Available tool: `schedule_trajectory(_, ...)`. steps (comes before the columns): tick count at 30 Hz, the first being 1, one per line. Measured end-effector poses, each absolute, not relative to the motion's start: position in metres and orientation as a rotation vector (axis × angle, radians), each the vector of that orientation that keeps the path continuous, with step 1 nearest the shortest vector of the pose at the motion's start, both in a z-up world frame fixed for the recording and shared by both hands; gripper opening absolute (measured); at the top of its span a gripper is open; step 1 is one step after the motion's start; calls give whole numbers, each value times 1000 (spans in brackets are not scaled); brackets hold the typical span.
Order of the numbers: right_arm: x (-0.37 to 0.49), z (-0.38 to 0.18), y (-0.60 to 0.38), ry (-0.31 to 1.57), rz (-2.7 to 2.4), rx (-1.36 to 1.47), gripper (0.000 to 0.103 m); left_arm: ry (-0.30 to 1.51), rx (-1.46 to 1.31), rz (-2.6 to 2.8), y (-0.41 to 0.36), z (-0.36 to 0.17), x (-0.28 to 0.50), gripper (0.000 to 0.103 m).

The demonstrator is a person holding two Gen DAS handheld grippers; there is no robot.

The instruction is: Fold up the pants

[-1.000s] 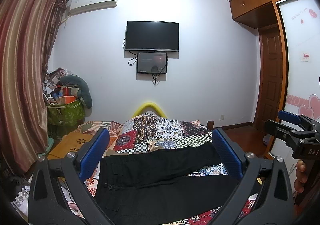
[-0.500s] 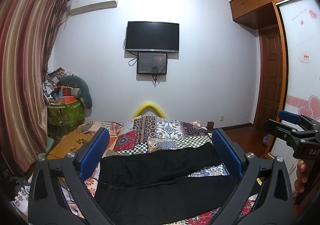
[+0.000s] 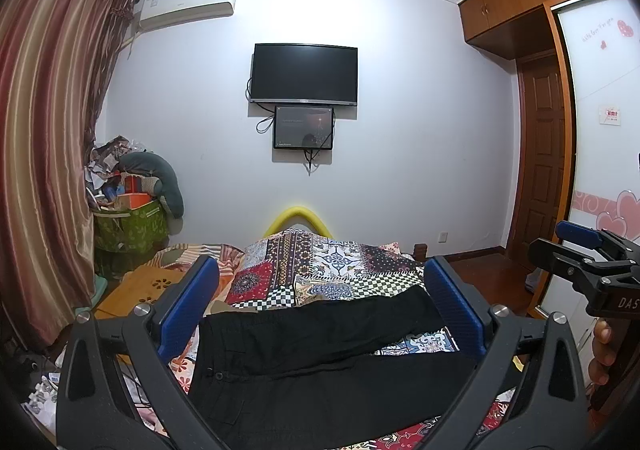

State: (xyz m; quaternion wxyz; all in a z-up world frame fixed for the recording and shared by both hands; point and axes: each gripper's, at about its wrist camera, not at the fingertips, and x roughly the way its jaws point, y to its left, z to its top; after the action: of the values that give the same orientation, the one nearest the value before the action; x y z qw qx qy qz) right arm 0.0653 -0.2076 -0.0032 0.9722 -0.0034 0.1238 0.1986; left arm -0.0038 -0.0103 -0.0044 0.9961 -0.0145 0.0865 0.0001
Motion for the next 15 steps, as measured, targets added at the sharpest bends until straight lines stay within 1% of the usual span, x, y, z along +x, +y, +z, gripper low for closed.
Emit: schedule_trajectory(15, 67, -3, -206, 254, 390, -3, 103, 184, -21, 5, -9, -6, 5, 103)
